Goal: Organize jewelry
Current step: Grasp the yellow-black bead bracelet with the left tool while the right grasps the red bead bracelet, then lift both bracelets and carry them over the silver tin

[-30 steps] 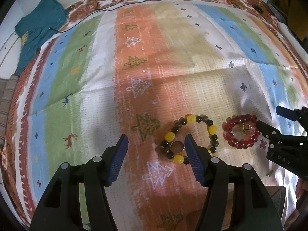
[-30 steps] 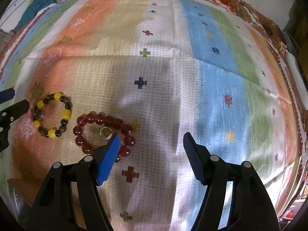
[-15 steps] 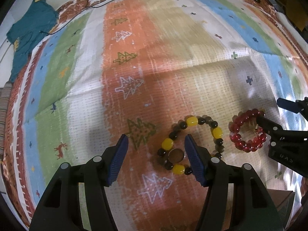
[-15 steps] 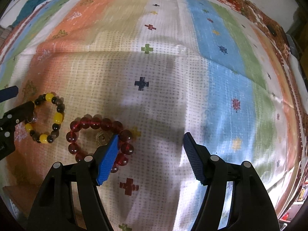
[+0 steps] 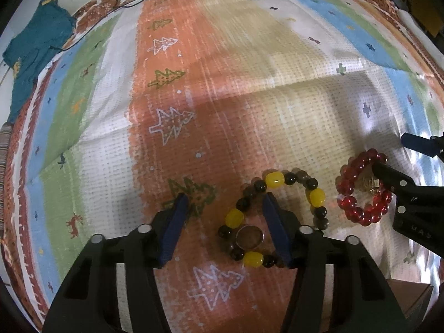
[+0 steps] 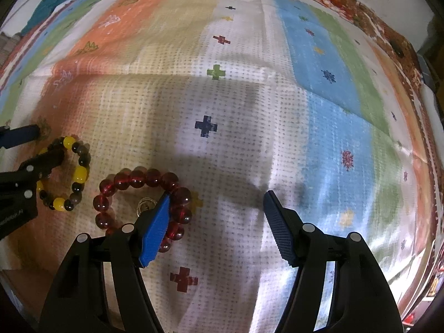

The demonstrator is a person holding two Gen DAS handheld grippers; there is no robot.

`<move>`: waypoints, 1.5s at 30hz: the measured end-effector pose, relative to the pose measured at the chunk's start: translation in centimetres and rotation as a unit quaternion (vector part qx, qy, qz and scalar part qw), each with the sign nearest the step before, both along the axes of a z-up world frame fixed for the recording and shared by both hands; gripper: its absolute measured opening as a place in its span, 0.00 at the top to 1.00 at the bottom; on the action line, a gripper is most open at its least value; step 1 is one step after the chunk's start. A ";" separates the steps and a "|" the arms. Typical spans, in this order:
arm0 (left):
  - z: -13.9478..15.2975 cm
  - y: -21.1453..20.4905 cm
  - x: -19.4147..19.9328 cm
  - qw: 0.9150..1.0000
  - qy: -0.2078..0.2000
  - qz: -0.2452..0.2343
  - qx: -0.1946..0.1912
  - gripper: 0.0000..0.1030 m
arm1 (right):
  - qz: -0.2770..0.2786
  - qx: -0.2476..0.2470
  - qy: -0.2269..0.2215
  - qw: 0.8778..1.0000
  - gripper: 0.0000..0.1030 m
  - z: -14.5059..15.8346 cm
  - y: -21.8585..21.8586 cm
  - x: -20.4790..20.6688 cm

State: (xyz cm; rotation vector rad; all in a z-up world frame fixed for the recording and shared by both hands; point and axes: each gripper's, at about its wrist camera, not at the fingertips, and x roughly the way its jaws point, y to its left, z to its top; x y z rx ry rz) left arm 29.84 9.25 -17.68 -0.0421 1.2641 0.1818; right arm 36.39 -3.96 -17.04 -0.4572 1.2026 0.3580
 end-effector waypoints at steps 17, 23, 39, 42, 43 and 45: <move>0.6 1.8 -0.6 0.999 0.000 0.031 -0.018 0.91 | 0.029 0.012 0.005 1.000 0.87 0.5 0.6 -1.5; 2.0 1.8 -1.0 0.999 -0.015 0.040 -0.031 0.91 | 0.028 0.026 0.003 0.999 0.87 1.3 0.5 -1.9; 7.5 -0.6 -2.3 0.996 -0.075 0.018 -0.046 0.91 | 0.049 0.090 -0.047 0.994 0.87 6.5 1.2 -4.5; 8.0 -0.9 -2.5 0.996 -0.080 0.018 -0.045 0.91 | 0.049 0.097 -0.053 0.993 0.87 7.1 1.1 -4.6; 8.1 -1.0 -2.6 0.996 -0.081 0.019 -0.044 0.91 | 0.048 0.099 -0.055 0.992 0.86 7.3 1.0 -4.6; 8.3 -1.3 -2.8 0.996 -0.081 0.017 -0.041 0.91 | 0.046 0.106 -0.059 0.992 0.87 7.6 0.8 -4.8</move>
